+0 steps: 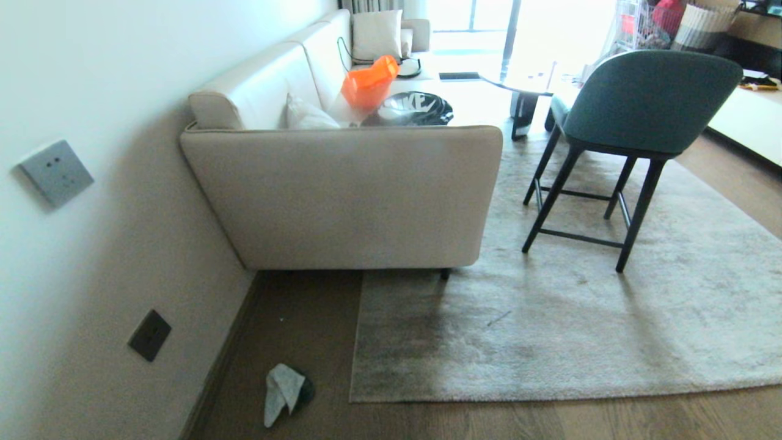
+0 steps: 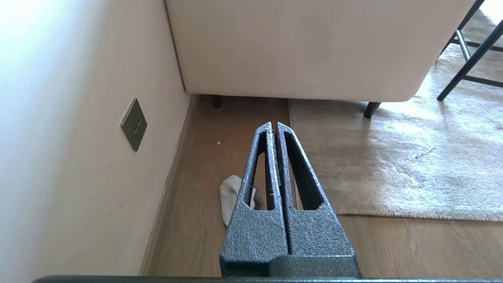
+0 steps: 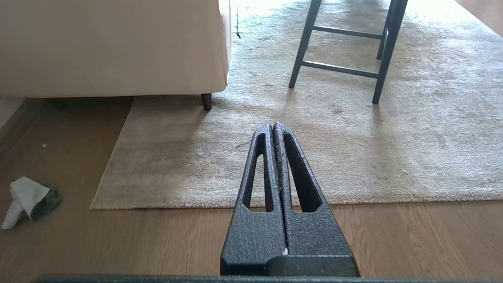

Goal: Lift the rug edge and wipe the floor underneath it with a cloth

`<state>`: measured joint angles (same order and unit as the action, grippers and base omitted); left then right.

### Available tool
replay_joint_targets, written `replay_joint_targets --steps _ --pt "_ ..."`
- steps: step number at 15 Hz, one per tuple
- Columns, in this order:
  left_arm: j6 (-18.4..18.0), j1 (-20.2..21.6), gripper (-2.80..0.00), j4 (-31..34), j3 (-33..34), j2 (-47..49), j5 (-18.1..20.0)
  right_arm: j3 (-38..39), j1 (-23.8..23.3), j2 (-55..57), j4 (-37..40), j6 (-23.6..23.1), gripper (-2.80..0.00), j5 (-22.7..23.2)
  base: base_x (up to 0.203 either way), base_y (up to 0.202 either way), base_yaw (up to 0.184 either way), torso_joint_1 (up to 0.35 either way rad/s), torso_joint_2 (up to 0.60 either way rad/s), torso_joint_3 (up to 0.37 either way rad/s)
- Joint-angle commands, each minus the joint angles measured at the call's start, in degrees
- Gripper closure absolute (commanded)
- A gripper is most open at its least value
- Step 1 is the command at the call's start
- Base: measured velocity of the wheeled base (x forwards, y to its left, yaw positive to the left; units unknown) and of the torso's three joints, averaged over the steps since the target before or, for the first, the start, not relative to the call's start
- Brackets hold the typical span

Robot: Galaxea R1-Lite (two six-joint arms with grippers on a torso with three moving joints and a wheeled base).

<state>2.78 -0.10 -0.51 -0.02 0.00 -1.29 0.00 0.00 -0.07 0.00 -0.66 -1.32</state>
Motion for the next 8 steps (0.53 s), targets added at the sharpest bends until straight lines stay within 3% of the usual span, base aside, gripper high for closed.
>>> replay_joint_targets --steps 1,8 --pt "0.0 0.0 0.0 0.0 0.0 0.0 0.0 0.0 0.0 0.1 0.0 0.0 0.0 0.0 0.0 0.0 0.0 0.0 0.0 0.0" --pt "0.0 0.0 0.0 0.0 -0.1 0.0 0.0 0.0 0.0 0.1 -0.1 -0.1 0.0 0.0 0.0 0.0 0.0 0.0 0.0 0.0"
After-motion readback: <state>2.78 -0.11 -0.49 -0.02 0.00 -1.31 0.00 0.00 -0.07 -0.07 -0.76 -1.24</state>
